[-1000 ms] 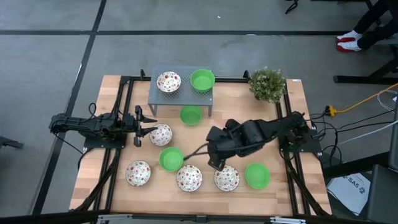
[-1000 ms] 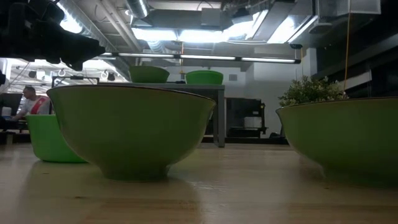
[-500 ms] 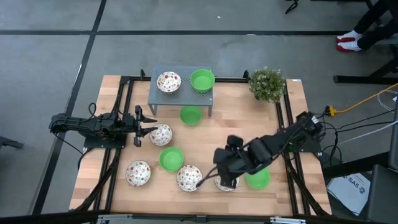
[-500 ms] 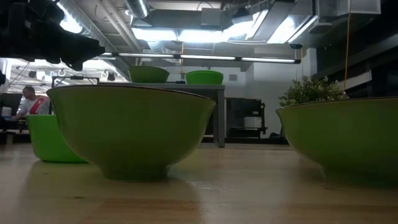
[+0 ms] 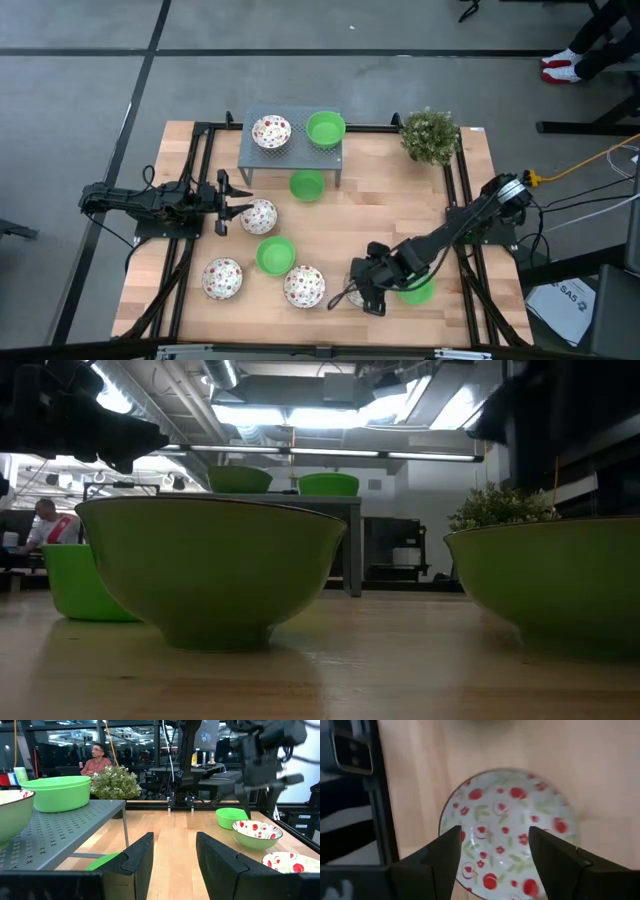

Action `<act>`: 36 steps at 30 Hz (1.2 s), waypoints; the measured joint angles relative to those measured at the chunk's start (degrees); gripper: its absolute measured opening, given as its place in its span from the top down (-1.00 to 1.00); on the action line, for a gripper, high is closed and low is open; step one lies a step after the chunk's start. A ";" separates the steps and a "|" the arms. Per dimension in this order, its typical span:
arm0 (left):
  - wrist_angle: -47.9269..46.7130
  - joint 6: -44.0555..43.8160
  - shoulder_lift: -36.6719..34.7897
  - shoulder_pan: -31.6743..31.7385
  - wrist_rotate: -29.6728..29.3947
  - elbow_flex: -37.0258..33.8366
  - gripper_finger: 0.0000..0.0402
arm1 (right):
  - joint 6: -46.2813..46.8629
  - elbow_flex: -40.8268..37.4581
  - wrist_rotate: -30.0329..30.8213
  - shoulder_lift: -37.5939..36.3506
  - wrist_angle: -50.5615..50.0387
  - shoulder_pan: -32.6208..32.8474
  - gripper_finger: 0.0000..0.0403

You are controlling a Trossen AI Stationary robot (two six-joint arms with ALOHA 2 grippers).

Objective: Pick & Place Mini bowls
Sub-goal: Stack the white patterned bowl on the white patterned bowl on the shelf

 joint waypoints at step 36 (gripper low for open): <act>0.00 0.00 0.00 0.00 0.00 0.01 0.29 | -25.99 -6.04 1.64 4.74 8.83 7.11 0.33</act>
